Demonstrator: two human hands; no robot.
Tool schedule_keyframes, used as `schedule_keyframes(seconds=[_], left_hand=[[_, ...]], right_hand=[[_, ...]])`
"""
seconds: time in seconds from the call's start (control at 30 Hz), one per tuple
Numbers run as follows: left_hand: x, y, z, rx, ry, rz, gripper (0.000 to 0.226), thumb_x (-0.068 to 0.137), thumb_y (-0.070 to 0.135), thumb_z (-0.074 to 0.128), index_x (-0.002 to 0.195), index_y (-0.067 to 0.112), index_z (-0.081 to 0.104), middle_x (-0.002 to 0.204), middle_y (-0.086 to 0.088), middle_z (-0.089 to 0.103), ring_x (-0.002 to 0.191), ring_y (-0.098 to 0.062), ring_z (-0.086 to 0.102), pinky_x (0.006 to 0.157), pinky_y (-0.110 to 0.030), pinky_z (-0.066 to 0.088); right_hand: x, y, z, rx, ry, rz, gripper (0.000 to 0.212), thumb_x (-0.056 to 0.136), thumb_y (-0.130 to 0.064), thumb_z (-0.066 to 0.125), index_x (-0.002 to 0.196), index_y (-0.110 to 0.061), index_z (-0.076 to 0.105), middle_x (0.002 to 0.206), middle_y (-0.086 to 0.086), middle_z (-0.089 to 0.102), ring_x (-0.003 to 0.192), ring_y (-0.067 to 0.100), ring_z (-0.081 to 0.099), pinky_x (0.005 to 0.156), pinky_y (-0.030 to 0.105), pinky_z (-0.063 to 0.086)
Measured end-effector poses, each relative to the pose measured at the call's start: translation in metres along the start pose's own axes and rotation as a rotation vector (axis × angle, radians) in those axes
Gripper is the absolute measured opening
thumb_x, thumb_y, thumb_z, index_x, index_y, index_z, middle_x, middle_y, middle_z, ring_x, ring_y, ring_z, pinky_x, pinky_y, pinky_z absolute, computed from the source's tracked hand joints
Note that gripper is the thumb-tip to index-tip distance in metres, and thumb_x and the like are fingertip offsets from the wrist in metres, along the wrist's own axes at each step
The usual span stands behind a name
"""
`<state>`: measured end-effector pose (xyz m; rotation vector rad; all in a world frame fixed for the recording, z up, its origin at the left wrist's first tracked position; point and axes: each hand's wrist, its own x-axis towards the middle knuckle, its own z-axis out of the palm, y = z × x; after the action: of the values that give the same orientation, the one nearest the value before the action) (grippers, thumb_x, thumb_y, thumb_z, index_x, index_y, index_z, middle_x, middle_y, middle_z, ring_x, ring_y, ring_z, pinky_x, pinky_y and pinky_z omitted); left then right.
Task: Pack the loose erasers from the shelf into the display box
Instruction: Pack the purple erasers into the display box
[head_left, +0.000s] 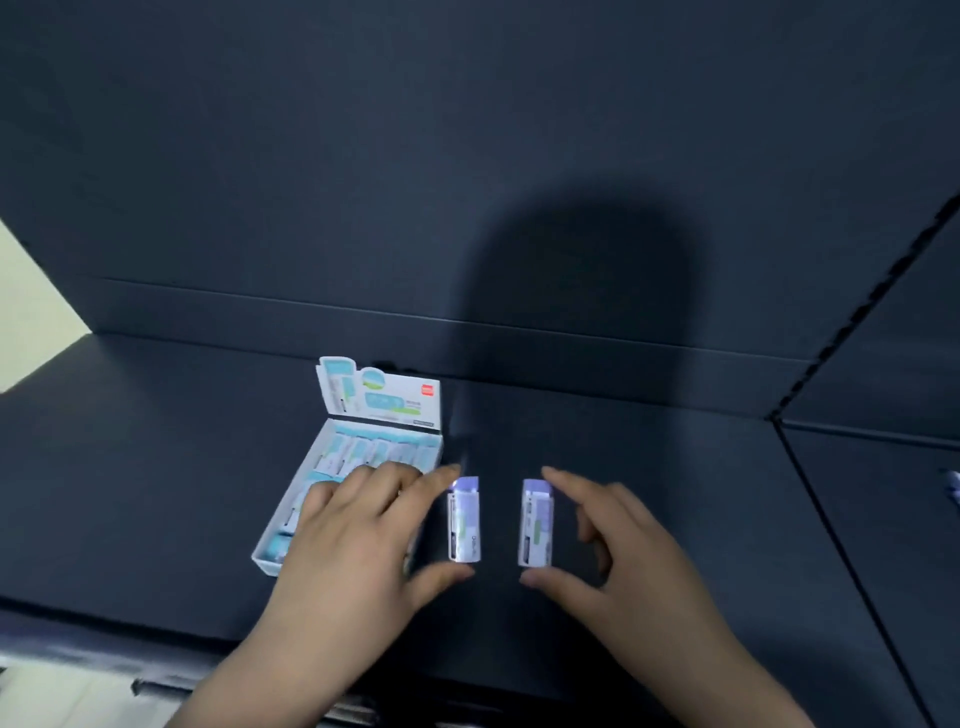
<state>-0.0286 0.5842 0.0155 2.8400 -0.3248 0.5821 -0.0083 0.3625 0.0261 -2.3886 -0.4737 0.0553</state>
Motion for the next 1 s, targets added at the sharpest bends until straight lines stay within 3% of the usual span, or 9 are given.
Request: schedule_keyframes(seconds=[0.27, 0.37, 0.43, 0.53, 0.67, 0.83, 1.0], left_hand=[[-0.002, -0.118, -0.015, 0.042, -0.067, -0.022, 0.07, 0.062, 0.071, 0.047, 0.118, 0.03, 0.057, 0.09, 0.01, 0.054, 0.086, -0.012, 0.045, 0.066, -0.028, 0.029], [0.008, -0.14, -0.009, 0.068, -0.116, -0.003, 0.072, 0.057, 0.068, 0.068, 0.116, 0.028, 0.061, 0.091, 0.007, 0.057, 0.084, -0.016, 0.055, 0.066, -0.03, 0.035], [0.019, -0.146, -0.004, 0.071, -0.14, 0.016, 0.075, 0.055, 0.063, 0.071, 0.118, 0.025, 0.061, 0.091, 0.004, 0.057, 0.081, -0.02, 0.06, 0.065, -0.033, 0.039], [0.035, -0.15, -0.003, 0.041, -0.179, 0.006, 0.08, 0.061, 0.057, 0.073, 0.132, 0.027, 0.05, 0.098, 0.004, 0.053, 0.09, -0.019, 0.058, 0.07, -0.034, 0.037], [0.038, -0.158, -0.008, -0.053, -0.151, 0.015, 0.075, 0.065, 0.059, 0.064, 0.133, 0.031, 0.048, 0.097, 0.007, 0.05, 0.088, -0.015, 0.056, 0.071, -0.031, 0.034], [0.032, -0.155, -0.004, -0.093, -0.155, 0.045, 0.067, 0.068, 0.051, 0.07, 0.128, 0.027, 0.054, 0.095, 0.006, 0.052, 0.085, -0.017, 0.058, 0.072, -0.034, 0.037], [0.033, -0.136, -0.004, -0.109, -0.147, 0.098, 0.063, 0.071, 0.046, 0.071, 0.128, 0.025, 0.055, 0.094, 0.005, 0.053, 0.085, -0.018, 0.058, 0.072, -0.035, 0.038]], right_hand=[[0.055, -0.074, 0.075, -0.143, -0.029, 0.052, 0.075, 0.074, -0.059, 0.064, 0.136, -0.052, 0.024, 0.093, -0.026, 0.032, 0.083, 0.0, 0.043, 0.071, 0.015, 0.04], [0.078, -0.09, 0.093, -0.155, -0.11, 0.12, 0.076, 0.075, -0.061, 0.062, 0.138, -0.052, 0.021, 0.116, -0.023, 0.034, 0.103, 0.002, 0.048, 0.083, 0.02, 0.043], [0.097, -0.098, 0.102, -0.177, -0.147, 0.16, 0.077, 0.077, -0.06, 0.062, 0.14, -0.051, 0.018, 0.131, -0.017, 0.034, 0.115, 0.008, 0.048, 0.09, 0.025, 0.045], [0.112, -0.104, 0.106, -0.228, -0.079, 0.202, 0.08, 0.078, -0.059, 0.061, 0.142, -0.047, 0.015, 0.139, -0.015, 0.031, 0.119, 0.011, 0.047, 0.088, 0.027, 0.044], [0.096, -0.101, 0.104, -0.177, 0.03, 0.235, 0.074, 0.076, -0.061, 0.061, 0.139, -0.048, 0.024, 0.126, -0.019, 0.038, 0.108, 0.006, 0.05, 0.082, 0.026, 0.047], [0.071, -0.09, 0.106, -0.154, 0.107, 0.34, 0.065, 0.076, -0.058, 0.063, 0.133, -0.048, 0.033, 0.104, -0.02, 0.038, 0.092, 0.006, 0.052, 0.075, 0.026, 0.048], [0.06, -0.086, 0.099, -0.139, 0.142, 0.33, 0.064, 0.074, -0.057, 0.065, 0.132, -0.048, 0.037, 0.089, -0.02, 0.037, 0.086, 0.003, 0.048, 0.072, 0.025, 0.044]])
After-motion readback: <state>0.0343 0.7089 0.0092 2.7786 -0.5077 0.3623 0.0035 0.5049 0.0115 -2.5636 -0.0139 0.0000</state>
